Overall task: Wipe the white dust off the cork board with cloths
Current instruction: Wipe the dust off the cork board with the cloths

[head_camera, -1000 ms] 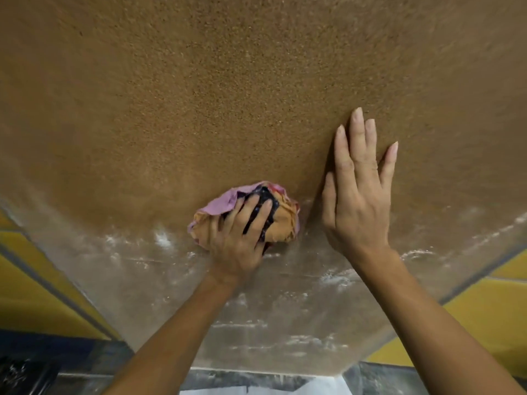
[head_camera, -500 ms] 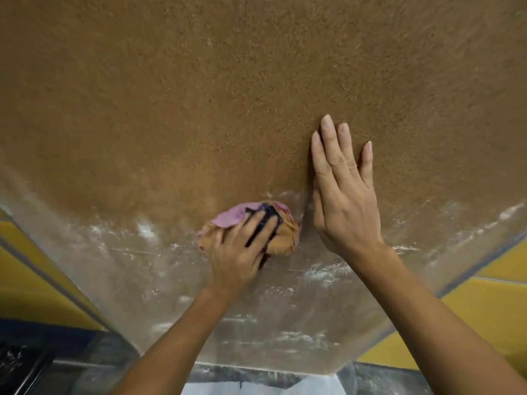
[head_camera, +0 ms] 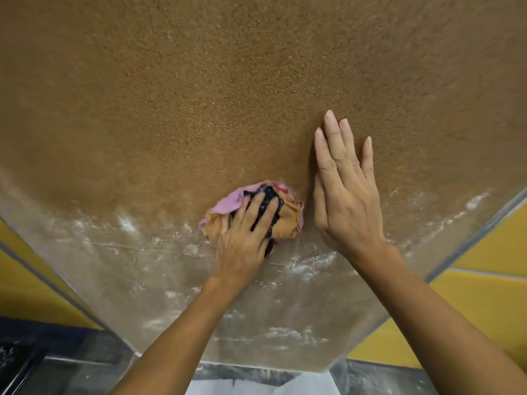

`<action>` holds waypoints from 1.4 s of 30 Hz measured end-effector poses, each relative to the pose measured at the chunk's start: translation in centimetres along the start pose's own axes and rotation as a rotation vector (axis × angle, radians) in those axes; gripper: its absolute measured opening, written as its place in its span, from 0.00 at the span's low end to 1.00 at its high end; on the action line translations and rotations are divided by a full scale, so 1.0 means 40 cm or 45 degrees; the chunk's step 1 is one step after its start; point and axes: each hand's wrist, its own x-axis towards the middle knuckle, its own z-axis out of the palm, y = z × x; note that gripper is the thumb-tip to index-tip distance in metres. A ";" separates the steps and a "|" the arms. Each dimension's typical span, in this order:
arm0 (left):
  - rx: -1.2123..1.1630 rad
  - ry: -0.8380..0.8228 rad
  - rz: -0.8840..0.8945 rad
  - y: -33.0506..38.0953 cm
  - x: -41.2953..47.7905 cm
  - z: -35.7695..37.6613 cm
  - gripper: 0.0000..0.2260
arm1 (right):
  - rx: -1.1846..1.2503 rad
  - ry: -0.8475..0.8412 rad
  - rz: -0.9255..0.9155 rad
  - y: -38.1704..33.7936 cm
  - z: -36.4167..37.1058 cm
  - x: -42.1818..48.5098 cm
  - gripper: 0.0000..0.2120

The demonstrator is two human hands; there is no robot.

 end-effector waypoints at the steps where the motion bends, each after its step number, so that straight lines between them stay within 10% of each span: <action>1: 0.016 -0.033 0.022 0.002 -0.011 0.001 0.28 | -0.027 -0.007 -0.001 0.010 -0.004 -0.008 0.26; 11: 0.069 0.446 -0.043 0.049 0.222 -0.041 0.23 | -0.339 0.072 0.116 0.131 -0.035 -0.084 0.25; 19: 0.102 0.163 0.070 0.064 0.053 0.034 0.23 | -0.489 0.111 0.138 0.271 -0.019 -0.132 0.29; 28: 0.129 0.605 -0.039 0.119 0.236 0.025 0.24 | -0.527 0.152 0.101 0.296 0.008 -0.135 0.30; 37: 0.209 0.088 0.509 0.137 0.047 0.079 0.31 | -0.540 0.110 0.020 0.315 -0.016 -0.137 0.30; 42: 0.104 0.420 0.074 0.221 0.216 0.035 0.24 | -0.432 0.139 -0.067 0.337 -0.048 -0.141 0.28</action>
